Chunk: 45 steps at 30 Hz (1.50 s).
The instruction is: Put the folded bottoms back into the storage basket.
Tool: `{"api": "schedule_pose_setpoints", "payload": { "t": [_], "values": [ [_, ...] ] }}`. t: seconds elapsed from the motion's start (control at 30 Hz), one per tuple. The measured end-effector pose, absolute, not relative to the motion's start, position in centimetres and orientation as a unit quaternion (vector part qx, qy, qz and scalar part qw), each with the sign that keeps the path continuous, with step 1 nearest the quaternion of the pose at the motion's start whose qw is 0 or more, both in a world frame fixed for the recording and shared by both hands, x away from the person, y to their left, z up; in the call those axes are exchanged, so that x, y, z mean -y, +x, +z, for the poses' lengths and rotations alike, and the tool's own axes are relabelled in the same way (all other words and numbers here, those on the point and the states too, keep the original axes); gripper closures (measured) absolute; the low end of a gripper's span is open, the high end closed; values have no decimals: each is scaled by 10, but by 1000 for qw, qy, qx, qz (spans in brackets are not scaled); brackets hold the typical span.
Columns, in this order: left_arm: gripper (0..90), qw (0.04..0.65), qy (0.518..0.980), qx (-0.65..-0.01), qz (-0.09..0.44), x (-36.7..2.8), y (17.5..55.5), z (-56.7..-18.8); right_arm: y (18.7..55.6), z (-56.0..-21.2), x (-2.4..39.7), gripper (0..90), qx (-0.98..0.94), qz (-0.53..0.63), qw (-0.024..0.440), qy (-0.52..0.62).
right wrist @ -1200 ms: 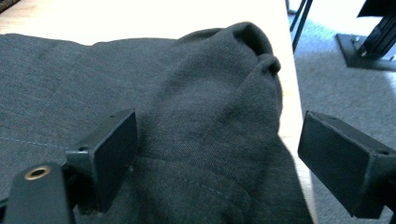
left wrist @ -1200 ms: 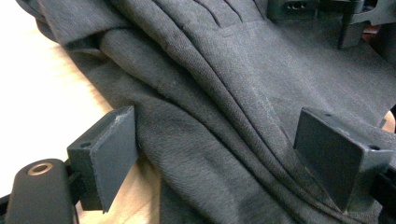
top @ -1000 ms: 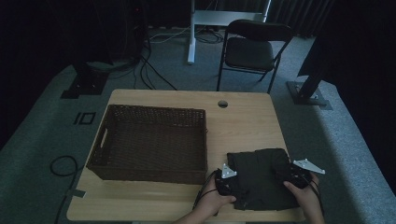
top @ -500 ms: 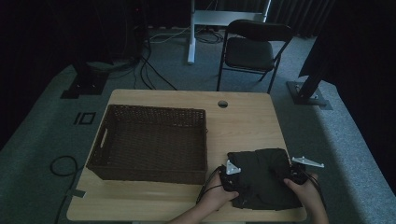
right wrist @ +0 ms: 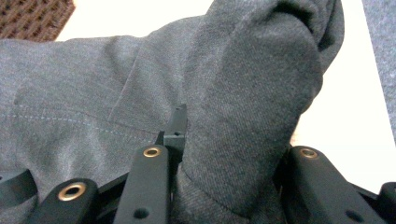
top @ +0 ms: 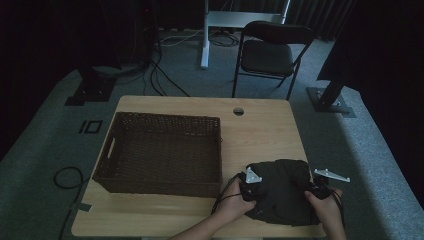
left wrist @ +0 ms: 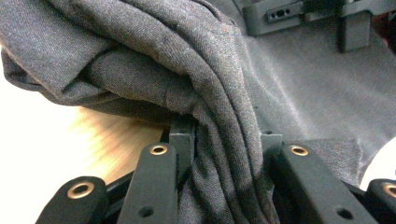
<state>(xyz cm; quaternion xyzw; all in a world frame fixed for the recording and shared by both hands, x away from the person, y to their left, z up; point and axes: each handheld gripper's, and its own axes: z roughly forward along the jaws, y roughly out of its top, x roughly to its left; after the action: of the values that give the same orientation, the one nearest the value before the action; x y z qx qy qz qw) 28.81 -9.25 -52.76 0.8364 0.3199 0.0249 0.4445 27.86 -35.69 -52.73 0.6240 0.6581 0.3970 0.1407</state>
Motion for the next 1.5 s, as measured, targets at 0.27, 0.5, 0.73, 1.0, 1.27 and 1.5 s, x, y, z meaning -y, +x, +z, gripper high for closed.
{"api": "schedule_pose_setpoints", "payload": {
  "t": [0.27, 0.5, 0.73, 1.0, 1.27, 1.5],
  "values": [
    [706, 463, 825, -323, 17, 91, 290, -509, 274, -503, 357, 653, -650, 417, 157, 616],
    [704, 468, 827, -311, 24, 86, 294, -489, 274, -484, 356, 652, -636, 437, 154, 617],
    [703, 471, 829, -301, 35, 76, 301, -462, 276, -463, 349, 652, -628, 460, 158, 608],
    [702, 483, 825, -288, 53, 64, 304, -438, 283, -438, 341, 651, -628, 478, 162, 593],
    [702, 493, 818, -290, 57, 45, 315, -411, 292, -411, 326, 651, -625, 495, 169, 579],
    [702, 492, 818, -290, 70, 28, 323, -394, 305, -396, 311, 651, -625, 507, 163, 571]
  ]
}}
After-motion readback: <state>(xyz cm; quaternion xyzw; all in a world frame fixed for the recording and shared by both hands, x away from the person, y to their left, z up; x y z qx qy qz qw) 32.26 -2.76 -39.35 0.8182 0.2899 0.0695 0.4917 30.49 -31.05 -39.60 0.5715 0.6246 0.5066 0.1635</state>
